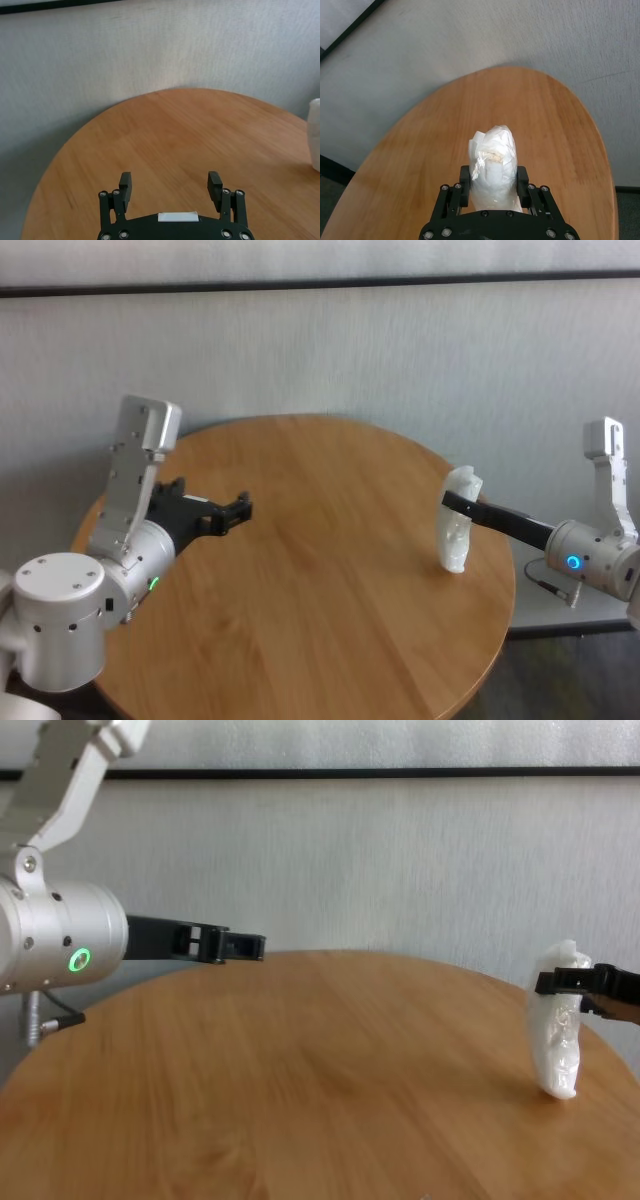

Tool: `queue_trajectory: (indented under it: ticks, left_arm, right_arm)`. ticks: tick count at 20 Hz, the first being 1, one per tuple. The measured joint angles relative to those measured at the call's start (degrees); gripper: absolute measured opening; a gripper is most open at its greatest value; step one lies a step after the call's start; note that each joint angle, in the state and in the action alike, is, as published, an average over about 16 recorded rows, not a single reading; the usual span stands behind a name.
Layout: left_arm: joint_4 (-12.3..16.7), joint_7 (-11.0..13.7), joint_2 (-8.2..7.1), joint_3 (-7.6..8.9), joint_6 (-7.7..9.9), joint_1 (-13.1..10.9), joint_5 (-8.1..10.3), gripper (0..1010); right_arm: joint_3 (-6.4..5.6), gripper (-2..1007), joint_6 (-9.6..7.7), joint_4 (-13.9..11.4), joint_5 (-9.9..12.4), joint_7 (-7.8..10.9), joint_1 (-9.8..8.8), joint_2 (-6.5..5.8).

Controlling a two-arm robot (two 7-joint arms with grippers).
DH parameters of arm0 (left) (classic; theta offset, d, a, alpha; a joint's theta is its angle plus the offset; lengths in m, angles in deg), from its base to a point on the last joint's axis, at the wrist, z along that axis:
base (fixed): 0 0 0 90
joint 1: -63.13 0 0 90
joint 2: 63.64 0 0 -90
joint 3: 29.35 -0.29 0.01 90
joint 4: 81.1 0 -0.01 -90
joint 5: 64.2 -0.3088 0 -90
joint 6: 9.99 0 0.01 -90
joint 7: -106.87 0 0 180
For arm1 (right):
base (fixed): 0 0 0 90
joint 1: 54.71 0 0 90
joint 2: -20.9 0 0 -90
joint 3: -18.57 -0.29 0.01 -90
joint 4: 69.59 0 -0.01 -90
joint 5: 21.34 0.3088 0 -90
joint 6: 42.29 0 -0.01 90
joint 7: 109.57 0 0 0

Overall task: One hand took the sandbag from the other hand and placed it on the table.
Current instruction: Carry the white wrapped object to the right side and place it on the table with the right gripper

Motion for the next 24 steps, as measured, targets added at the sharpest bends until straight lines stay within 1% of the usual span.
queue_trajectory:
  ticks: [5,9,16,20,24]
  left_arm:
    - [0.18,-1.20,1.27,1.45,0.53,-0.55,-0.25,1000]
    - [0.28,-1.70,1.91,2.16,0.92,-0.79,-0.40,1000]
    - [0.26,-1.67,2.12,2.40,1.06,-0.79,-0.40,1000]
    - [0.25,-1.71,2.04,2.29,1.03,-0.78,-0.39,1000]
    - [0.25,-1.74,1.97,2.20,1.00,-0.76,-0.39,1000]
  right_arm:
    - [0.02,535,-0.43,0.88,-0.86,1.00,0.44,0.53]
    - [0.15,535,-0.76,1.49,-1.48,1.66,0.79,0.87]
    - [0.47,535,-1.12,2.18,-2.19,2.38,1.28,1.17]
    - [0.53,537,-1.13,2.18,-2.21,2.33,1.30,1.17]
    - [0.51,564,-1.09,2.08,-2.13,2.22,1.24,1.13]
